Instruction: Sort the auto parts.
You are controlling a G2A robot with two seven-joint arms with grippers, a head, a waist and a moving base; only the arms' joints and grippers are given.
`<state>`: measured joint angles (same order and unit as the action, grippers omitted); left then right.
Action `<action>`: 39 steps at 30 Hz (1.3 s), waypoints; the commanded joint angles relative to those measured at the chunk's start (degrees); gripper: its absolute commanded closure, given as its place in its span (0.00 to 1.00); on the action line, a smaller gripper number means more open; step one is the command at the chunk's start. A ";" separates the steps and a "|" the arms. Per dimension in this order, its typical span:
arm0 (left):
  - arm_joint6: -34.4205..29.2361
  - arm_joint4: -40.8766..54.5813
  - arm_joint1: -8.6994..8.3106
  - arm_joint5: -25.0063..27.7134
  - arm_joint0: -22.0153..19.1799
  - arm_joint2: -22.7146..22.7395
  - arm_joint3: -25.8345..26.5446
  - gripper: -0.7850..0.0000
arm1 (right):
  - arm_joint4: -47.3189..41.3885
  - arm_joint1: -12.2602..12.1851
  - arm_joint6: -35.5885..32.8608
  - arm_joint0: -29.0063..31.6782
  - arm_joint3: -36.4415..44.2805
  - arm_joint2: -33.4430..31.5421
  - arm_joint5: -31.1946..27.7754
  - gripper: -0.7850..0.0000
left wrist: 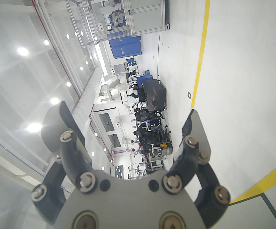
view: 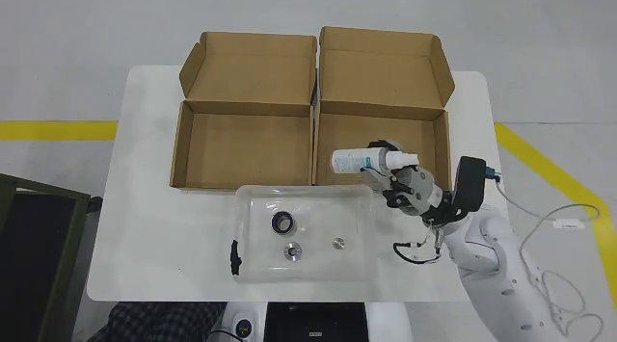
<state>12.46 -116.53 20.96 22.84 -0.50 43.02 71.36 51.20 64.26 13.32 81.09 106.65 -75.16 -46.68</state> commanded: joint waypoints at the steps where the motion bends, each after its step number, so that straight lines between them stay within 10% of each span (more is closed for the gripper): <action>1: 0.00 0.00 0.00 0.00 0.00 0.00 0.00 0.00 | 0.39 0.04 -0.40 -0.16 -0.21 0.06 0.48 1.00; 39: 0.00 0.00 0.00 0.00 0.00 0.00 0.00 0.00 | 14.79 1.81 -22.47 -15.87 -10.91 7.97 18.01 1.00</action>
<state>12.46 -116.53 20.96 22.84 -0.50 43.02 71.36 65.77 65.97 -8.62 65.87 96.63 -67.68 -28.86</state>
